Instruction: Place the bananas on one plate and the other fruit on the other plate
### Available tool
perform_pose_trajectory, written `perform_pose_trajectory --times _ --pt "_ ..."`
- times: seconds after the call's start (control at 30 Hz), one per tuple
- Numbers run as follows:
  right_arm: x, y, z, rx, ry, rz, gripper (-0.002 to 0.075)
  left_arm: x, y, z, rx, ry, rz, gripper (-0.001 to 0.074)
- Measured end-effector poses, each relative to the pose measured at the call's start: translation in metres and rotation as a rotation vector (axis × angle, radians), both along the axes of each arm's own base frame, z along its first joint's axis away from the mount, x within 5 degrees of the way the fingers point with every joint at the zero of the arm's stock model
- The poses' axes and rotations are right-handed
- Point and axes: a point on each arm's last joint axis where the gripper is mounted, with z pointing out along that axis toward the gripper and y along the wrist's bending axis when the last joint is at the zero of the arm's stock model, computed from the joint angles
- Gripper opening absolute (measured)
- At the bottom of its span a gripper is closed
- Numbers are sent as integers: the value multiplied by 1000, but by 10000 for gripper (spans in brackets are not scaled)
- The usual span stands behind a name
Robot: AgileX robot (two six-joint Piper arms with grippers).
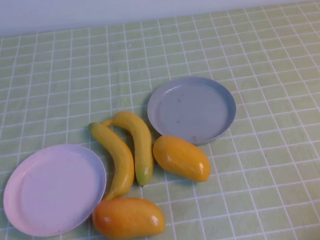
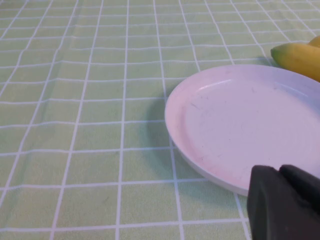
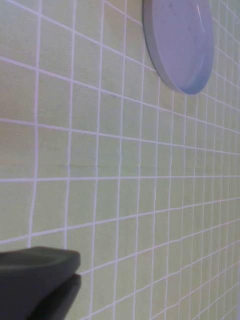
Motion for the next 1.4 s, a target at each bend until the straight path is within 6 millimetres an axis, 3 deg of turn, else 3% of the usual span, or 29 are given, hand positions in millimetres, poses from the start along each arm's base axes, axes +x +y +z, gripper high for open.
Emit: perform_pose_trajectory --times 1.0,1.13,1.4 --pt "0 0 0 0 0 0 -15 0 -1 2 -21 -18 -2 -2" --pt "0 0 0 0 0 0 -15 2 -4 8 -147 -79 -2 -2" --pt "0 0 0 2 0 0 -15 3 -7 20 -592 -165 39 -1"
